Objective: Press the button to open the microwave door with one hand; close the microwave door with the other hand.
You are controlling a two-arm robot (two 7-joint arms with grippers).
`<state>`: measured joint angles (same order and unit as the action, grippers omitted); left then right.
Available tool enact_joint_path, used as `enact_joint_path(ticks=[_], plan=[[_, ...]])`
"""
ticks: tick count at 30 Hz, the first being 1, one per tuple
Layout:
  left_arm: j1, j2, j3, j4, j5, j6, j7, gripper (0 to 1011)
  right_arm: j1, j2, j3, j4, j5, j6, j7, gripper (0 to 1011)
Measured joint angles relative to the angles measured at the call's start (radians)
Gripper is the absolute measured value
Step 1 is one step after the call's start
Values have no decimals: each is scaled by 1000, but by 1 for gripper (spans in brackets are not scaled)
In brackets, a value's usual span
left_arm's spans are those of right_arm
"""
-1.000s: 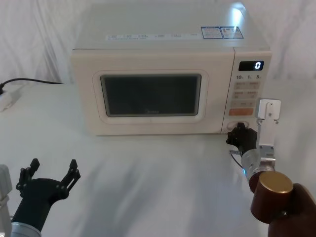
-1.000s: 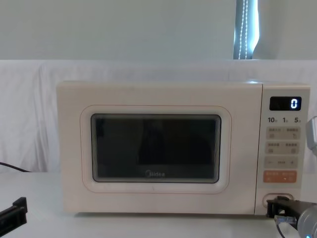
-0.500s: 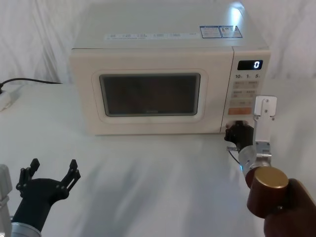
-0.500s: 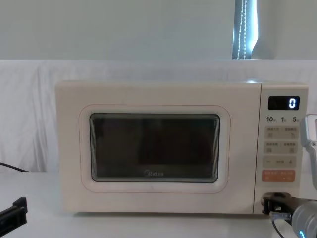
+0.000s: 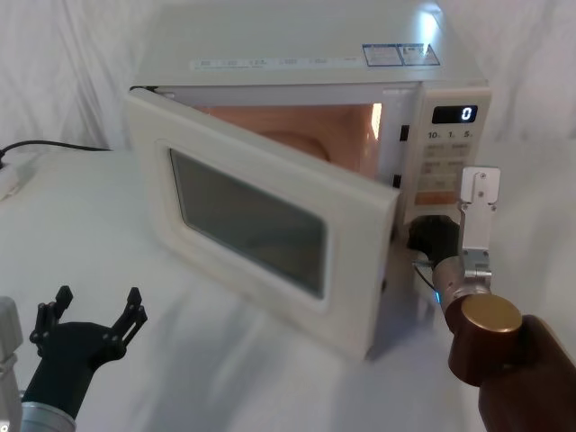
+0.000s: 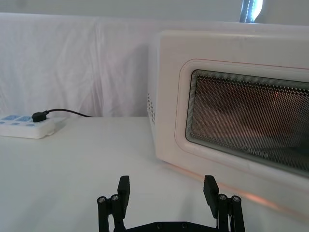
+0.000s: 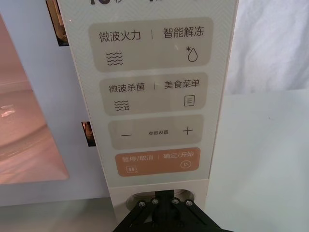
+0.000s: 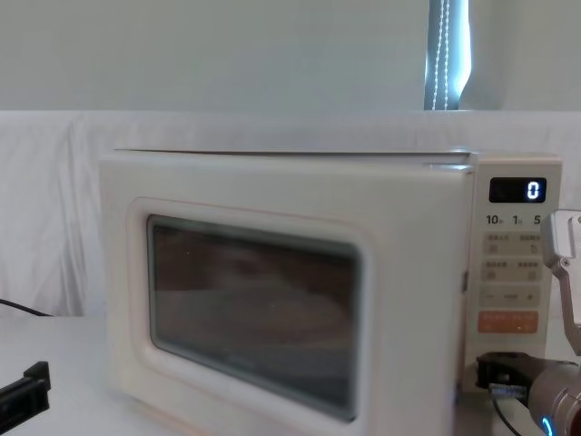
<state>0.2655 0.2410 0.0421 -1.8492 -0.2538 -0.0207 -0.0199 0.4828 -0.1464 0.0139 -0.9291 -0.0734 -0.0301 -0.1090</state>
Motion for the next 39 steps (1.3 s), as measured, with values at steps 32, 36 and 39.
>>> enact_joint_path(ticks=[32,36,39], plan=[[0,0,0,0,0,0,0,1001,-198,44,-54,-343,10,190,117,0],[0,0,0,0,0,0,0,1001,-226,60,-69,-394,7,244,140,0],[0,0,0,0,0,0,0,1001,-252,73,-78,-438,7,277,157,0]])
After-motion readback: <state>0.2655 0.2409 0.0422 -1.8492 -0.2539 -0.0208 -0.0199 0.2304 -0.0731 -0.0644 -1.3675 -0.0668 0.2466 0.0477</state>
